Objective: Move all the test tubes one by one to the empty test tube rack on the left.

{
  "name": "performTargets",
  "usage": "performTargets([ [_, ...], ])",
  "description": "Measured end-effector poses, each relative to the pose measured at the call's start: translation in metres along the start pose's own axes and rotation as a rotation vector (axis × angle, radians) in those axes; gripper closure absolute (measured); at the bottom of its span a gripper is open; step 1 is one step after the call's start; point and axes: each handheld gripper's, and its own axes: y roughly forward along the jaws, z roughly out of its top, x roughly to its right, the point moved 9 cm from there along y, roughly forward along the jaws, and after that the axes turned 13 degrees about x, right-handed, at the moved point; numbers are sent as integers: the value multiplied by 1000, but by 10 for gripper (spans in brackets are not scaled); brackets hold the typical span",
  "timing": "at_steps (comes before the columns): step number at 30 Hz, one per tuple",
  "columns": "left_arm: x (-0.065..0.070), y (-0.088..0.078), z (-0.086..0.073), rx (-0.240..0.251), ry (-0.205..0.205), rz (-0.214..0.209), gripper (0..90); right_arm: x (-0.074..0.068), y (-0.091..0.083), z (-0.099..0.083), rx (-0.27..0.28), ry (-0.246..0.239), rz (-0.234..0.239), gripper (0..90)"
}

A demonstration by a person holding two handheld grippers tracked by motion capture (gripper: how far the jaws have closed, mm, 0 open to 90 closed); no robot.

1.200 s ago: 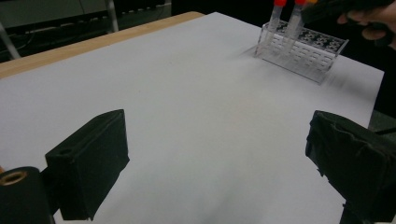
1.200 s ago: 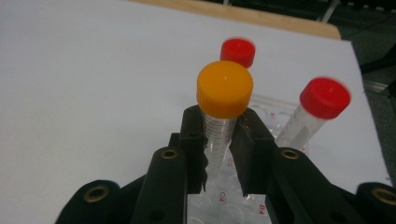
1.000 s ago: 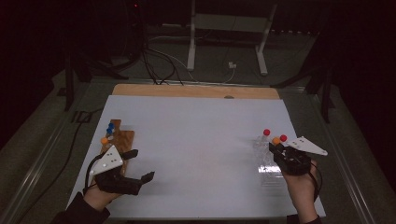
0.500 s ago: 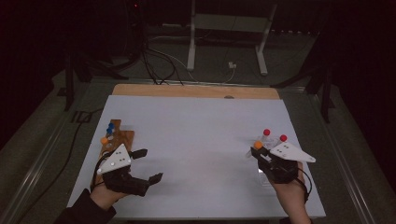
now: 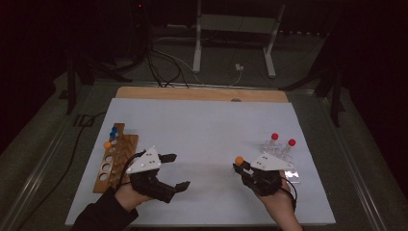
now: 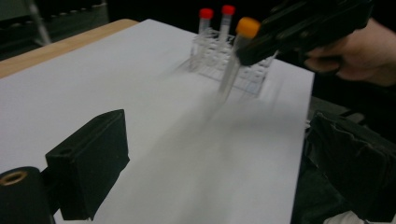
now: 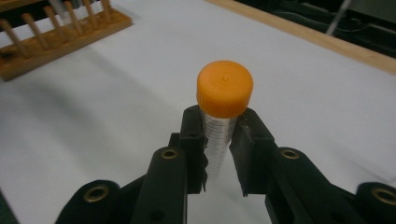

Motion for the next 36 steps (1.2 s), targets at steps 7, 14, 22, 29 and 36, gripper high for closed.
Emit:
performTargets([
  [7, 9, 26, 10, -6, 14, -49, 92, -15, 7, -3, -17, -6, 48, 746],
  [14, 18, 48, 19, 3, 35, -115, 216, -27, 12, -5, -25, -15, 85, 746],
  [22, 22, 71, 30, 23, 73, -130, 369, -32, 12, -3, -24, -18, 104, 746],
  [29, 25, 93, 25, -11, 96, -129, 496, -32, 12, -4, -23, -12, 112, 746],
  [36, 25, 103, 16, -55, 126, -116, 622, -31, 11, -3, -20, -13, 109, 746],
])
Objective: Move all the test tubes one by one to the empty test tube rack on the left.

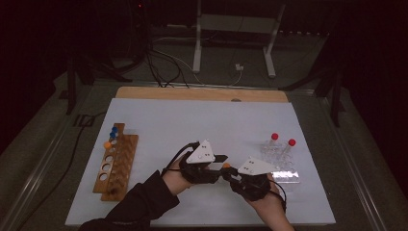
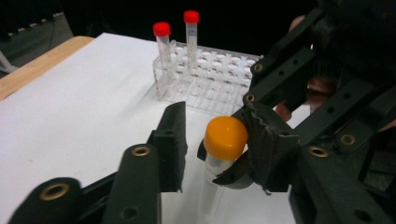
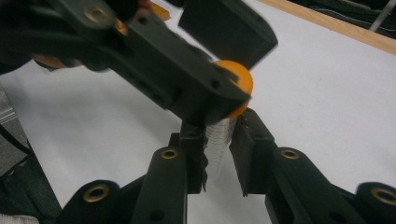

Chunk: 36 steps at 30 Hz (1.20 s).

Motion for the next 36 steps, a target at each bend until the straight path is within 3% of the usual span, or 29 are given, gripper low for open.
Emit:
performTargets([
  [2, 2, 1, 0, -1, 7, -13, 693, 1, 0, 0, -1, 3, -3, 746],
  [10, 1, -1, 3, 4, -1, -13, 718, 1, -1, 1, 11, 17, -3, 739],
  [14, -4, -7, 11, 25, -6, 0, 719, 3, -2, 4, 28, 31, -4, 572],
  [22, -26, -37, 28, 58, 0, 80, 720, 14, -11, 8, 72, 52, -32, 294],
  [25, -37, -53, 34, 62, 4, 119, 720, 20, -15, 9, 89, 64, -62, 172],
  [31, -58, -90, 41, 71, 2, 209, 720, 25, -24, 13, 123, 70, -48, 84],
  [33, -64, -102, 41, 68, 7, 236, 720, 25, -26, 14, 137, 77, -36, 14],
  [36, -72, -121, 40, 61, 6, 279, 720, 26, -28, 16, 151, 67, -46, 0],
])
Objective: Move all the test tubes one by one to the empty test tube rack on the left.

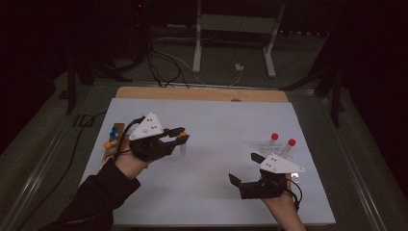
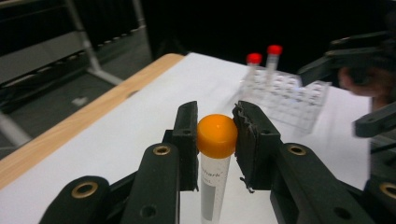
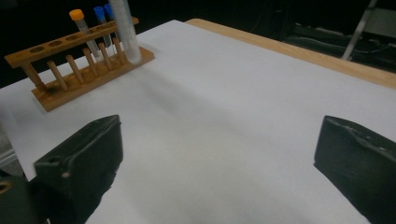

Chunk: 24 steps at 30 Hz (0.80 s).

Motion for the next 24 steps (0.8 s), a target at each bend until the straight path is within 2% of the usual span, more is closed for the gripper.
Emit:
performTargets([
  [10, -38, -48, -15, -28, -16, 136, 720, 0, -1, 1, 14, 14, 0, 0],
  [16, -60, -84, -19, -18, -37, 220, 720, 0, 1, -2, 1, 15, 9, 0],
  [24, -79, -123, -32, -27, -62, 307, 720, 0, 0, -1, 5, 17, 14, 0],
])
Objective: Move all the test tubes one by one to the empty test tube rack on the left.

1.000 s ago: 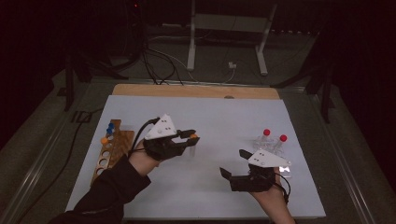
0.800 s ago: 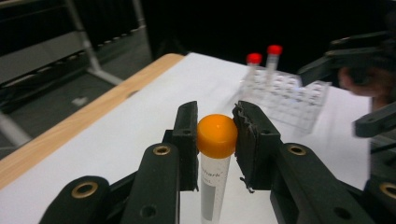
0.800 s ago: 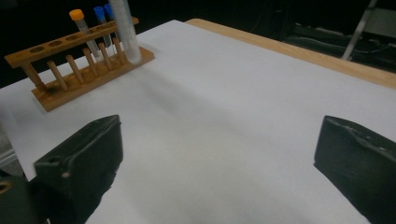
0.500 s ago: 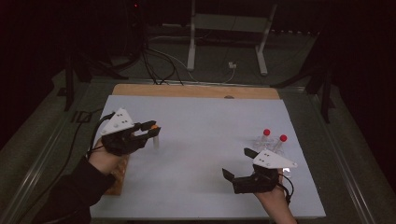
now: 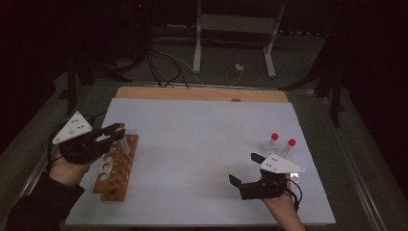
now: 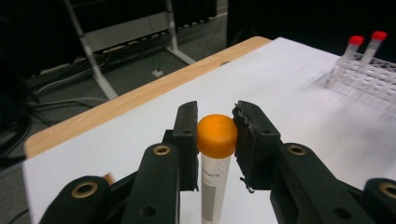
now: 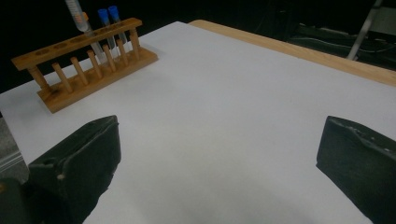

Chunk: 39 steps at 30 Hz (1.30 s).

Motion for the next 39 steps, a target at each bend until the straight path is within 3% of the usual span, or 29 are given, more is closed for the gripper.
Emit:
performTargets([
  [8, -25, -23, -17, -6, -16, 96, 720, 1, 0, 0, 3, 3, 2, 0],
  [16, -36, -25, -44, -23, -28, 153, 720, 1, -2, 1, 6, 6, -1, 0],
  [31, -32, -17, -92, -98, -70, 152, 719, 2, -2, -1, 3, 11, 2, 0],
  [39, -31, -16, -105, -118, -83, 154, 718, 2, -3, 1, 7, 14, 2, 0],
])
